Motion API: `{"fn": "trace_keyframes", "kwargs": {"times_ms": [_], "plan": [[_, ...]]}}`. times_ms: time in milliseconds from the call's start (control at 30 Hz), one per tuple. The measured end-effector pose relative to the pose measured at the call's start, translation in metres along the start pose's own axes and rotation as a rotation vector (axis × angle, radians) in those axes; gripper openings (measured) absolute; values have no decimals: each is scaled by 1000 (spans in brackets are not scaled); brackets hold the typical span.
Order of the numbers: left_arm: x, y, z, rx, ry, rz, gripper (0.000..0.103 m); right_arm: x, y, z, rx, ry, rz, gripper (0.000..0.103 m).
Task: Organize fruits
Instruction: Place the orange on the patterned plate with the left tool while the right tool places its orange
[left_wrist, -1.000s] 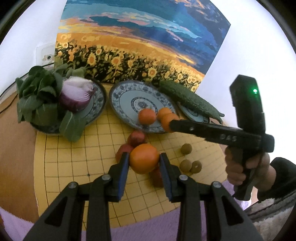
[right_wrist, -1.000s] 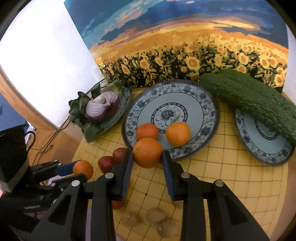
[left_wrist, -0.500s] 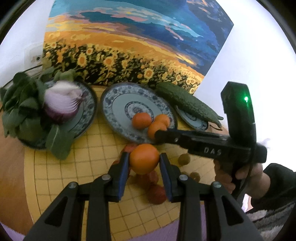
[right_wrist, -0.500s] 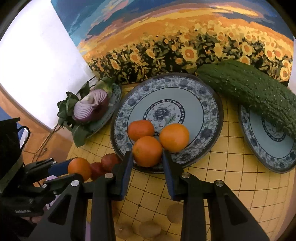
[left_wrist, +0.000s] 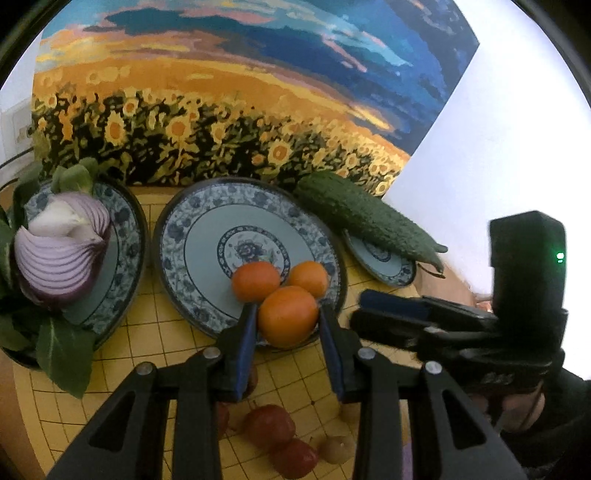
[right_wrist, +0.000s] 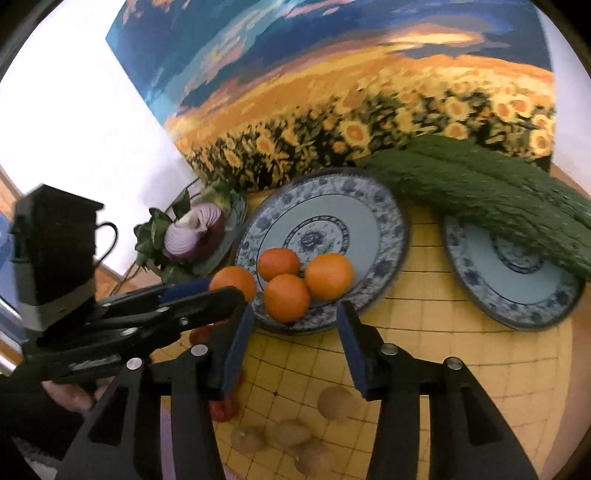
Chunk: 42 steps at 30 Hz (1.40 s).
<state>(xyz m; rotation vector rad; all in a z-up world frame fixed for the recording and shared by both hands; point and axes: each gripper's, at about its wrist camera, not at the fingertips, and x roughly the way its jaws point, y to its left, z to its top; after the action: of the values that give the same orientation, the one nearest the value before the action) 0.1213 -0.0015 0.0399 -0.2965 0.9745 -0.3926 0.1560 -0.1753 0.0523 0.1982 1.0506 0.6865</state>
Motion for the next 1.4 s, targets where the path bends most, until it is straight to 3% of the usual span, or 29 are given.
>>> {"fn": "trace_keyframes", "kwargs": {"times_ms": [267,400,467,567,633,733,1133,1400], "plan": [[9,21,-4,-136,7,-32,35,1,-25,-3,103,4,-12,48],[12,21,-2,-128,16,-34,34,5,-26,1,95,3,-14,48],[15,22,-1,-133,17,-36,38,9,-26,4,97,0,-14,48],[13,21,2,-149,12,-63,58,16,-26,10,110,-4,2,48],[11,18,2,-138,3,-67,68,21,-28,14,119,-15,20,37],[8,13,2,-122,1,-52,68,35,-34,18,162,33,42,26],[0,11,-2,-109,11,-33,68,40,-33,32,146,-4,38,26],[-13,2,-5,-80,-16,-14,68,45,-16,27,92,46,56,26]]}}
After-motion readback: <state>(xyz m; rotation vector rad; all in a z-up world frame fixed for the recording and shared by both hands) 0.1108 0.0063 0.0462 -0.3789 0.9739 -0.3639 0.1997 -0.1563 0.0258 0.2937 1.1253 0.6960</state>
